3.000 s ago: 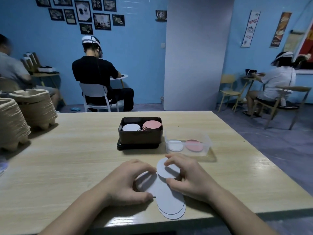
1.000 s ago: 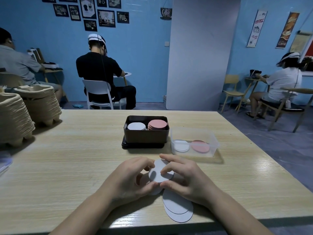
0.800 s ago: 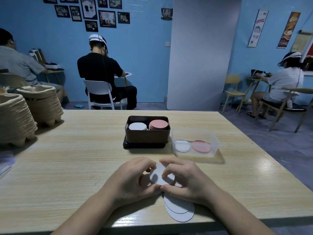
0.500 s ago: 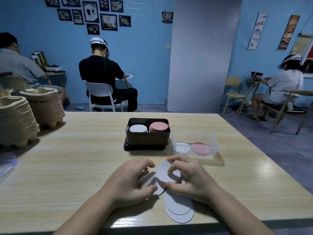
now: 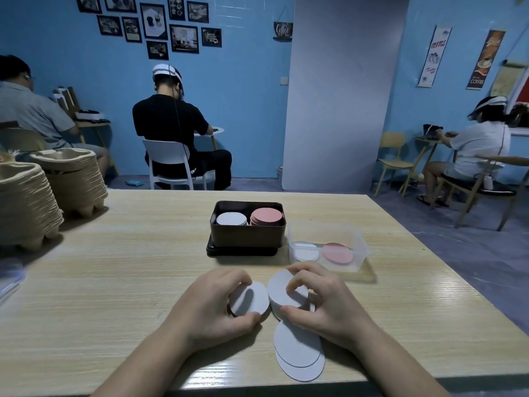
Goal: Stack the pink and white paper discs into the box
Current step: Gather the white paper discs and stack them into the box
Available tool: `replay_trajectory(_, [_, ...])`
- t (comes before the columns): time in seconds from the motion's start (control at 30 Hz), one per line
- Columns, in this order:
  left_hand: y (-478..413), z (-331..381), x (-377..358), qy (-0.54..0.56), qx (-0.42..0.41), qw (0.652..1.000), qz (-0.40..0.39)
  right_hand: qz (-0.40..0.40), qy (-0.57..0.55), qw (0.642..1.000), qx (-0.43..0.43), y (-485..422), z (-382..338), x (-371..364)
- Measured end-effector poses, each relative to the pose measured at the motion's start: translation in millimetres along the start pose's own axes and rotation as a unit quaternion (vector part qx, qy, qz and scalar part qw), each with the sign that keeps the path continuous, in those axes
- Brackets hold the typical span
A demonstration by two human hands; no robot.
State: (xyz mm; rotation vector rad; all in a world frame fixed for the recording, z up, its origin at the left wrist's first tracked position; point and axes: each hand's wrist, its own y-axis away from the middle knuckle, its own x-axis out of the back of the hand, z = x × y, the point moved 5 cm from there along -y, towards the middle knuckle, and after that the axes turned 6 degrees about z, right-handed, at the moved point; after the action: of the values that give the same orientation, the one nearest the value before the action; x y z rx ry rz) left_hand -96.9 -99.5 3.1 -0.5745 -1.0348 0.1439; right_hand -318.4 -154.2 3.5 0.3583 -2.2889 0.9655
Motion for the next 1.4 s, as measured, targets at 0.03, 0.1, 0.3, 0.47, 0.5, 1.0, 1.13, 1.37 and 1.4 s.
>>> replay_trajectory(0.03, [0,-2,1,-0.004,0.01,1.0,0.011,0.002,-0.003,1.0,-0.001,0,0,-1])
replay_trajectory(0.1, [0,-5,2,-0.01,0.018,1.0,0.023,-0.002,0.002,1.0,-0.004,0,1,-3])
replay_trajectory(0.3, [3,-1,1,0.004,-0.005,1.0,0.02,-0.038,0.031,0.999,0.018,1,-1,-8])
replay_trajectory(0.47, [2,5,0,0.001,-0.032,0.999,0.013,-0.079,0.044,0.994,0.069,1,-11,-12])
replay_trajectory(0.5, [2,7,0,-0.003,-0.04,0.999,0.012,-0.085,0.048,0.992,0.079,1,-13,-12])
replay_trajectory(1.0, [2,1,2,0.065,-0.041,0.997,0.029,-0.055,0.021,0.995,0.083,2,-16,-8])
replay_trajectory(1.13, [0,2,1,0.086,-0.057,0.994,0.029,-0.055,0.014,0.995,0.078,1,-15,-7])
replay_trajectory(1.37, [-1,12,-3,0.089,-0.108,0.99,0.01,-0.046,0.013,0.992,0.115,1,-17,-9])
replay_trajectory(1.4, [-1,12,-4,0.088,-0.111,0.99,0.005,-0.042,0.01,0.992,0.12,1,-17,-9])
